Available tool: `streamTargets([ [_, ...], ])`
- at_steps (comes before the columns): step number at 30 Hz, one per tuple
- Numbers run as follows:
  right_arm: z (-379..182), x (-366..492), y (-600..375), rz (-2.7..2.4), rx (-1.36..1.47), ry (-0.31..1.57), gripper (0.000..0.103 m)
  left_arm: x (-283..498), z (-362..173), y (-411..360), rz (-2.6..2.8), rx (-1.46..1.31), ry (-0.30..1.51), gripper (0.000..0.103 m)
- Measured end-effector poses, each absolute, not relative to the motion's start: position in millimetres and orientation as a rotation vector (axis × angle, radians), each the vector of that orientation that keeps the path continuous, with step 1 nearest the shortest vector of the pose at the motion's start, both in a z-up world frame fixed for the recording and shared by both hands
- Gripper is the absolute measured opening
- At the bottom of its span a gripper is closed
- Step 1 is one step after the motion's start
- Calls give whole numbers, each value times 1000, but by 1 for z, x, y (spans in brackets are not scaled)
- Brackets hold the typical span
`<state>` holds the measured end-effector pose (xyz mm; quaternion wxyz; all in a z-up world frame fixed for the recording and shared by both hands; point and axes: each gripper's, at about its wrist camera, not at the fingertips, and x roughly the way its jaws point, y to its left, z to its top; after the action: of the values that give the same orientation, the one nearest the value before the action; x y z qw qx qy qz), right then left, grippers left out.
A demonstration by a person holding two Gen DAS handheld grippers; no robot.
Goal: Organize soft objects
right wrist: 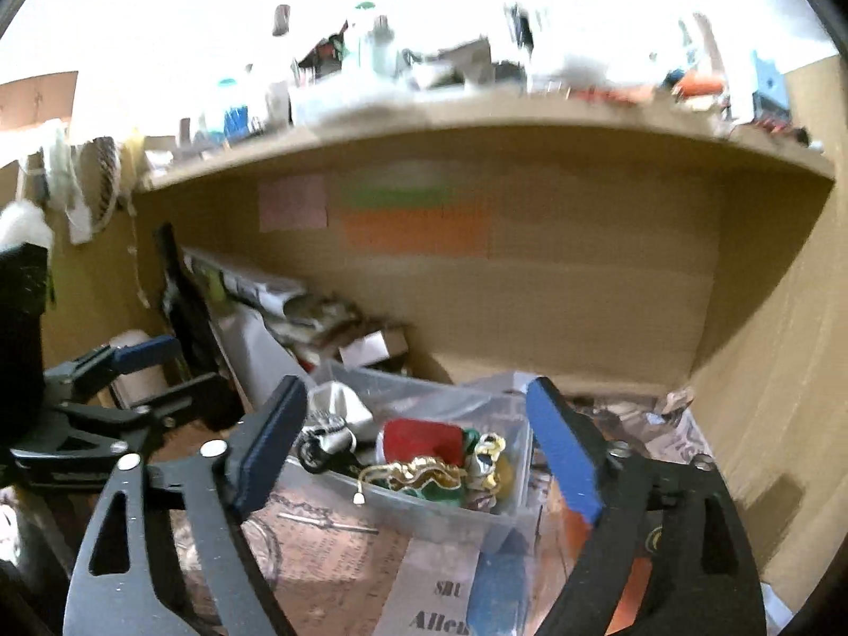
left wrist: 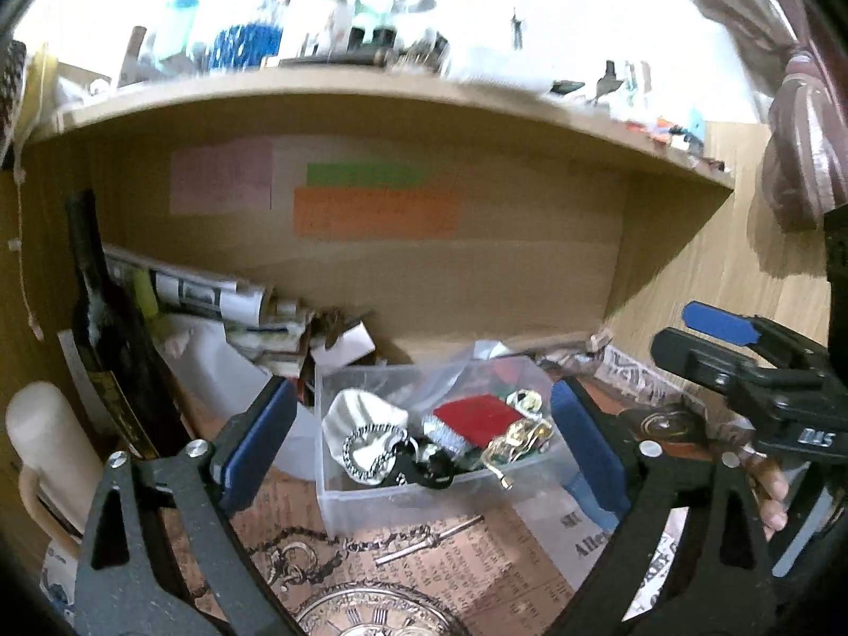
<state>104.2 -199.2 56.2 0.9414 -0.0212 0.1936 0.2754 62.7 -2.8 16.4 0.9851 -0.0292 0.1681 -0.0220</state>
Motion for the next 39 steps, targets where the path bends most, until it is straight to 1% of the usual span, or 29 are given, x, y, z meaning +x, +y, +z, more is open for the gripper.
streamTargets([
  [3, 61, 97, -205, 565, -20, 370, 91, 57, 23, -7, -44, -50, 316, 102],
  [5, 62, 94, -207, 562, -6, 362, 103, 54, 25, -10, -45, -44, 307, 103],
  [39, 66, 70, -215, 563, 22, 328, 103, 31, 40, -15, -23, -29, 261, 103],
])
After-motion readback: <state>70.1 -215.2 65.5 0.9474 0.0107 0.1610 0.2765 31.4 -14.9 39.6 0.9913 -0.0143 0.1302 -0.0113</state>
